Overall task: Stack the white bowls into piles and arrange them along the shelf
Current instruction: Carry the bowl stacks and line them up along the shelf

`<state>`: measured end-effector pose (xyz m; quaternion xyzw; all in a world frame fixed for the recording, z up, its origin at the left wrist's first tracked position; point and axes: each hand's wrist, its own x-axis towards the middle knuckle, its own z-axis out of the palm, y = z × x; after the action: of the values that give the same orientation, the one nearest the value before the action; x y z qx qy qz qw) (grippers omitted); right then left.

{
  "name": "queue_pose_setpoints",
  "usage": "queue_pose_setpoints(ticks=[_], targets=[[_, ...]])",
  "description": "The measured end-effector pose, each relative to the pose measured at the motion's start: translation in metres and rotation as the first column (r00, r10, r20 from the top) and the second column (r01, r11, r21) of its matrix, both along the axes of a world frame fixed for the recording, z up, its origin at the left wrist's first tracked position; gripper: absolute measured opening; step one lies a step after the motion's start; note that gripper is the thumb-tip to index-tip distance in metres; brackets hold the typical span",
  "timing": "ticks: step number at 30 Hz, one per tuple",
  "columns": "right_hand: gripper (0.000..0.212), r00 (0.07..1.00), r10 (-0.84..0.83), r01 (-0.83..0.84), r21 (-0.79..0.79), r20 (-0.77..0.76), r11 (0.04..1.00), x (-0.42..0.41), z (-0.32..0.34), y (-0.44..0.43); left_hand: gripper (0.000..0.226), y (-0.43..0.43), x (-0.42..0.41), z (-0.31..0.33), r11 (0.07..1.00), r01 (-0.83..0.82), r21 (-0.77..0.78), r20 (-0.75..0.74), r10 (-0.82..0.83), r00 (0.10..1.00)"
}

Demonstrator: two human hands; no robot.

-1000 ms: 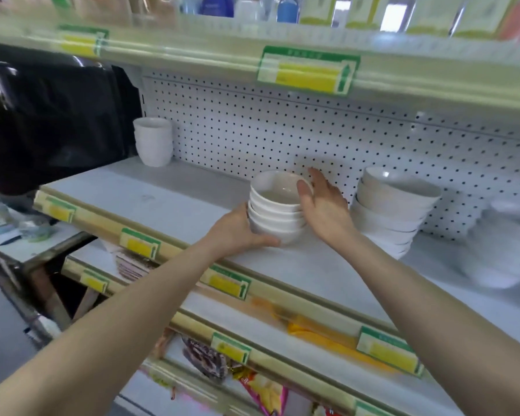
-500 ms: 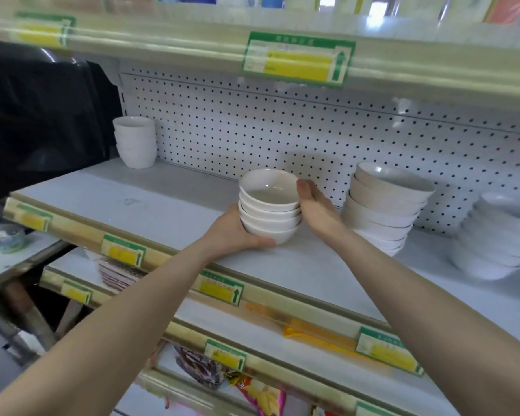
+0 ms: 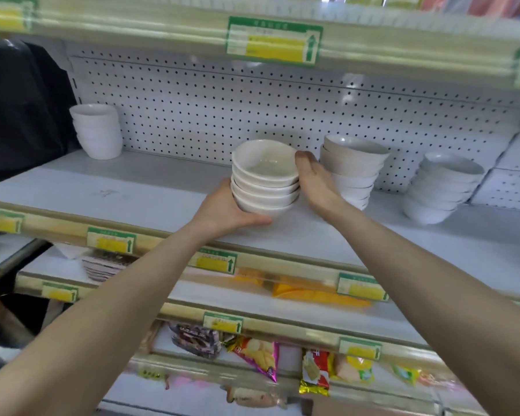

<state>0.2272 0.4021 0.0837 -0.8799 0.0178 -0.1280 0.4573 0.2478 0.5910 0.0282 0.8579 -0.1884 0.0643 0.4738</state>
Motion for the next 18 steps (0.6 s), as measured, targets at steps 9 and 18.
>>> queue_pose_setpoints(ticks=[9, 18], targets=[[0.048, 0.980, -0.190, 0.192, -0.023, 0.061, 0.981, -0.095, 0.002, -0.046, 0.105, -0.053, -0.053, -0.003, 0.989, 0.142, 0.034, 0.016, -0.143, 0.990], [0.045, 0.911, -0.404, 0.409, -0.044, 0.084, 0.912, -0.198, 0.003, -0.121, 0.084, -0.148, -0.115, 0.001, 0.911, 0.412, 0.016, 0.035, -0.412, 0.910]])
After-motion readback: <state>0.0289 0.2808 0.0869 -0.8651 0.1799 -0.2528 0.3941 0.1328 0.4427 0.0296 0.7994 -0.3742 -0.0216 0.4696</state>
